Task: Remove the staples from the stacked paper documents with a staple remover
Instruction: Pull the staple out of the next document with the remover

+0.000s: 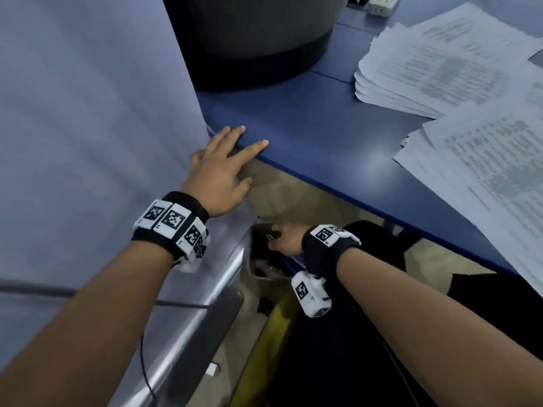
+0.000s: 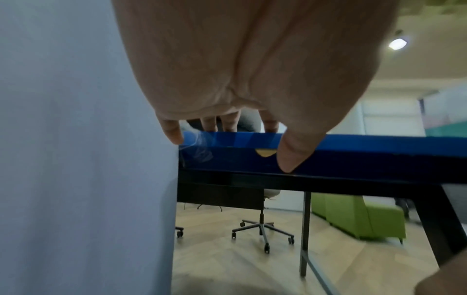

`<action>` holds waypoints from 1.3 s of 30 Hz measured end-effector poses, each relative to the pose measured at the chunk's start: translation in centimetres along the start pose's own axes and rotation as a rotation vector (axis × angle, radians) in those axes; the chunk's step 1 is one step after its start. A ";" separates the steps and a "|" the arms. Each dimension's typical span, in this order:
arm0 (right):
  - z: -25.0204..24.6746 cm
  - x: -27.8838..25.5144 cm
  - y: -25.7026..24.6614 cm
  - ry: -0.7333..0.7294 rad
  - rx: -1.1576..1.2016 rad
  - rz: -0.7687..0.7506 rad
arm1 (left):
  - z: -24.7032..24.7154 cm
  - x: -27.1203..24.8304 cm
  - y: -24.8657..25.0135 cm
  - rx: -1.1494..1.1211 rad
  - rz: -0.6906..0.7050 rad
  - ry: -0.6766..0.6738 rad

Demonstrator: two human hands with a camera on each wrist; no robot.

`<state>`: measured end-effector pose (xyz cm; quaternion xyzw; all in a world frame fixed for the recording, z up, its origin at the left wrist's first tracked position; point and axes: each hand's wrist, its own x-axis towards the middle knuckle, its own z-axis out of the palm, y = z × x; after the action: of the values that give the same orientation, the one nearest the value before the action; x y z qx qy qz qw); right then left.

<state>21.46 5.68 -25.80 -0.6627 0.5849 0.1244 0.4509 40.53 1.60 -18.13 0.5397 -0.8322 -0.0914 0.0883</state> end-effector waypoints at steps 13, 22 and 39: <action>1.2 8.1 2.6 -0.012 0.015 0.173 | 1.3 0.2 -2.4 -0.396 0.022 0.110; -3.3 -3.3 0.4 0.312 0.161 -0.195 | -1.6 0.7 1.1 -0.337 -0.192 0.143; -16.7 -27.0 16.8 1.123 0.370 0.136 | -2.8 16.1 27.8 -0.174 0.012 -0.346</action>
<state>-7.17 12.71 -5.35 -0.4987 0.7868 -0.3207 0.1714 10.19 -2.14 -7.72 0.5012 -0.8272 -0.2541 -0.0092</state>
